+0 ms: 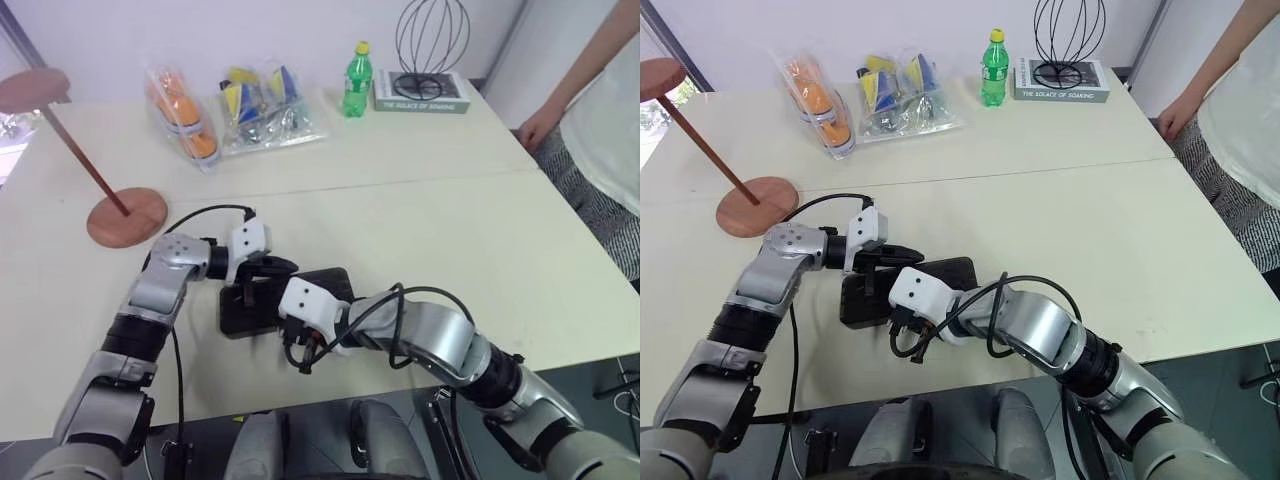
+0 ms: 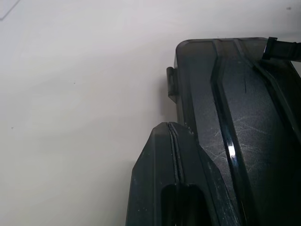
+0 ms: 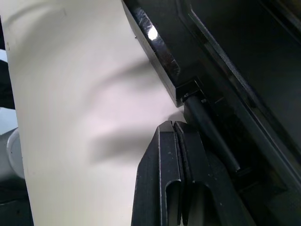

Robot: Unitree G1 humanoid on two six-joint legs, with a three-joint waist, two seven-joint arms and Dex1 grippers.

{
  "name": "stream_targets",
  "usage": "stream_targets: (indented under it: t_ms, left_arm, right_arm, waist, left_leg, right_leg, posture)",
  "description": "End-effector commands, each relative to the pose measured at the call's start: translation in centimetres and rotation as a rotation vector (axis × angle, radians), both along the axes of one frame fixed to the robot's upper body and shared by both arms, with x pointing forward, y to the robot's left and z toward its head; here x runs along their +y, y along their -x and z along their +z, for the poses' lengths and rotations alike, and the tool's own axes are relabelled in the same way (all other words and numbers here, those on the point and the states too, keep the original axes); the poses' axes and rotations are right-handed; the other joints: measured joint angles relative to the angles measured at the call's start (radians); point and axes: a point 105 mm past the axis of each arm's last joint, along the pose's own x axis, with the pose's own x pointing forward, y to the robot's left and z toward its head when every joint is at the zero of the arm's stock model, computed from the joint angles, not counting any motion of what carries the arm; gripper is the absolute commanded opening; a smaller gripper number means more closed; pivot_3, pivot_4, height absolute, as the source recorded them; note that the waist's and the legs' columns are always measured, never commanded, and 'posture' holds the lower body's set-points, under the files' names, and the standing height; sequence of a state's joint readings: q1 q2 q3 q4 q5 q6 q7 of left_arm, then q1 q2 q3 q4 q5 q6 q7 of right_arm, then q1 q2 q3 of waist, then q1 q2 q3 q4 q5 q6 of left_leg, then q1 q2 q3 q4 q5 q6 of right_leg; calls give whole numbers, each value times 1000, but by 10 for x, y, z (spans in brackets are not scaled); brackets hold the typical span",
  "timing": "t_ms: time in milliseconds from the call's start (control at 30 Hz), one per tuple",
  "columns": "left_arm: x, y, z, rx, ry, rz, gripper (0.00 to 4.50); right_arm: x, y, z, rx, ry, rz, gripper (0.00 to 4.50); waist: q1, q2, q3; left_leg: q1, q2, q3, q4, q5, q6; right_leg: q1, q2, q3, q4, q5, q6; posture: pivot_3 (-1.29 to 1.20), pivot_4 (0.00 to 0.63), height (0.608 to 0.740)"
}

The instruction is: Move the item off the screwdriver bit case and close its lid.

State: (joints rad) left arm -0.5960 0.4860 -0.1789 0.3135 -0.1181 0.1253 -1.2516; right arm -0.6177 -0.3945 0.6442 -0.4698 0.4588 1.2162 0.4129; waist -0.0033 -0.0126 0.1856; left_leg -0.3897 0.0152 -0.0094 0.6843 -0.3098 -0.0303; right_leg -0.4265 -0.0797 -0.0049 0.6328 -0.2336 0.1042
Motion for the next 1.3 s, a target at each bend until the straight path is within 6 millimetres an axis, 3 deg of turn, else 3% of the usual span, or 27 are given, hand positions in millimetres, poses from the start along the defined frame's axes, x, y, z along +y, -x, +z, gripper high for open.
stream_targets:
  t_ms: [33,267,467,667,800,933,1067,1300]
  left_arm:
    - [-21,3,-16,29,-4,-66,0]
    - [-6,-22,16,-46,85,73,0]
    - [11,-21,31,-61,145,166,0]
    - [25,-17,58,-98,244,279,0]
    - [36,-5,77,-129,295,354,0]
    - [46,23,90,-119,326,426,0]
    - [54,55,94,-74,308,442,0]
    - [65,86,94,3,286,474,0]
  right_arm:
    - [-16,-33,45,-160,-79,-113,28]
    - [-31,-14,48,-30,-98,-45,28]
    - [-41,-5,49,27,-108,-18,28]
    - [-58,-13,63,18,-135,-37,28]
    - [-78,-26,81,-53,-161,-68,28]
    - [-94,-28,102,-140,-200,-45,28]
    - [-109,-29,110,-169,-206,-29,28]
    - [-124,-39,108,-195,-189,-72,28]
  waist:
    - [8,0,0]
    - [7,0,0]
    - [-11,0,0]
    - [-10,-1,0]
    - [-10,-1,0]
    - [-11,-1,1]
    - [-12,-1,1]
    - [-7,-1,1]
  left_leg:
    - [0,0,0,0,0,0]
    - [0,0,-1,1,1,2]
    - [-1,0,-1,0,1,2]
    - [-2,0,0,-1,1,2]
    - [-2,0,0,-1,1,2]
    - [-1,0,0,-1,1,2]
    - [-1,0,0,-1,1,2]
    - [-1,0,0,-1,1,2]
  right_leg:
    - [0,0,0,0,0,0]
    - [0,0,0,0,0,0]
    - [-1,0,0,0,0,0]
    - [-2,-1,0,-1,0,0]
    - [-2,-1,0,-1,0,0]
    - [-2,-1,0,-2,0,0]
    - [-2,-1,0,-2,0,0]
    - [-1,-1,0,-1,0,0]
  posture:
    - [0,150,740]
    - [0,150,740]
    - [0,150,740]
    - [0,150,740]
    - [0,150,740]
    - [0,150,740]
    - [0,150,740]
    - [0,150,740]
